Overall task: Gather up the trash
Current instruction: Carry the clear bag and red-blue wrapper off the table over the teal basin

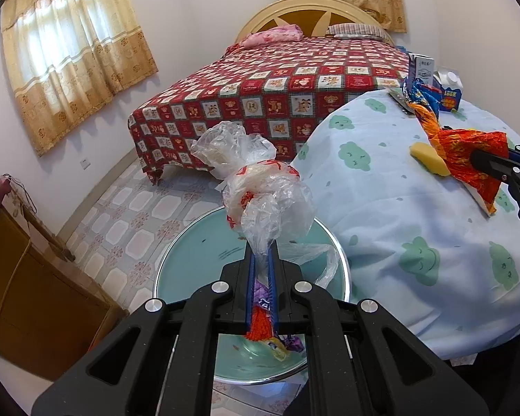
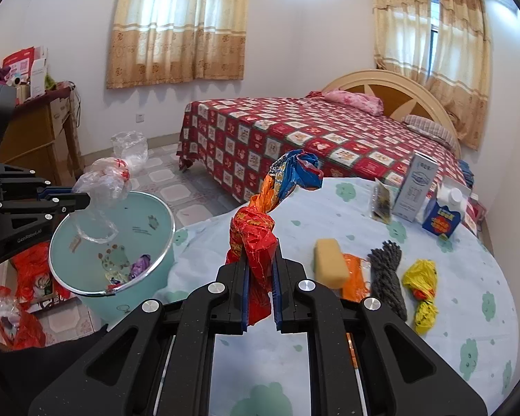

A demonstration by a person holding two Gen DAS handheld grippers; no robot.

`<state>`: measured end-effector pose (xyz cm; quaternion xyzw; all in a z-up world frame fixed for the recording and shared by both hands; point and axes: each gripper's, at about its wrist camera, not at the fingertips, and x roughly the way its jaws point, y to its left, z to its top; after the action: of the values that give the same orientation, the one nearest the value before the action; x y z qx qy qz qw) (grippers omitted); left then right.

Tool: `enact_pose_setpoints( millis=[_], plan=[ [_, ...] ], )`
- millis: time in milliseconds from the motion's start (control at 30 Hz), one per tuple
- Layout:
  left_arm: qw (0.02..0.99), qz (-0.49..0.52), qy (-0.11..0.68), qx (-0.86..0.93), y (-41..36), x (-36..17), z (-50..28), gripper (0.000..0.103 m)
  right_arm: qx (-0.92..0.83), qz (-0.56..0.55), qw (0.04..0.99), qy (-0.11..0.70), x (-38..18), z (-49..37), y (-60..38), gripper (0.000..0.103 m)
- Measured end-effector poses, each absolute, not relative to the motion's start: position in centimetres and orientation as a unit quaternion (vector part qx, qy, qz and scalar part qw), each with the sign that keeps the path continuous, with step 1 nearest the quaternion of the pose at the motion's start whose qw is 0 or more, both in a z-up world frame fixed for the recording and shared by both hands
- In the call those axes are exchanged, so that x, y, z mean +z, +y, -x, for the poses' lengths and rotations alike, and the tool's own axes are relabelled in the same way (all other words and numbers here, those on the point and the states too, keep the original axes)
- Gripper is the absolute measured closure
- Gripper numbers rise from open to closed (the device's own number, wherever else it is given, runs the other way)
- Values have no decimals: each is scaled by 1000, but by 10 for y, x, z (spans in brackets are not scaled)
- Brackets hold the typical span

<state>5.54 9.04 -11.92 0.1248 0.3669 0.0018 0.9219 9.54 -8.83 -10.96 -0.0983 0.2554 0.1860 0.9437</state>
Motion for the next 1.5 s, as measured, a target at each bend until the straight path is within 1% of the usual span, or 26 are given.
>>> enact_pose_setpoints(
  millis=[1500],
  plan=[
    [917,-105,379,67,163,-125,-50,96,242,132,928,250,-102,-103,-23,92]
  ],
)
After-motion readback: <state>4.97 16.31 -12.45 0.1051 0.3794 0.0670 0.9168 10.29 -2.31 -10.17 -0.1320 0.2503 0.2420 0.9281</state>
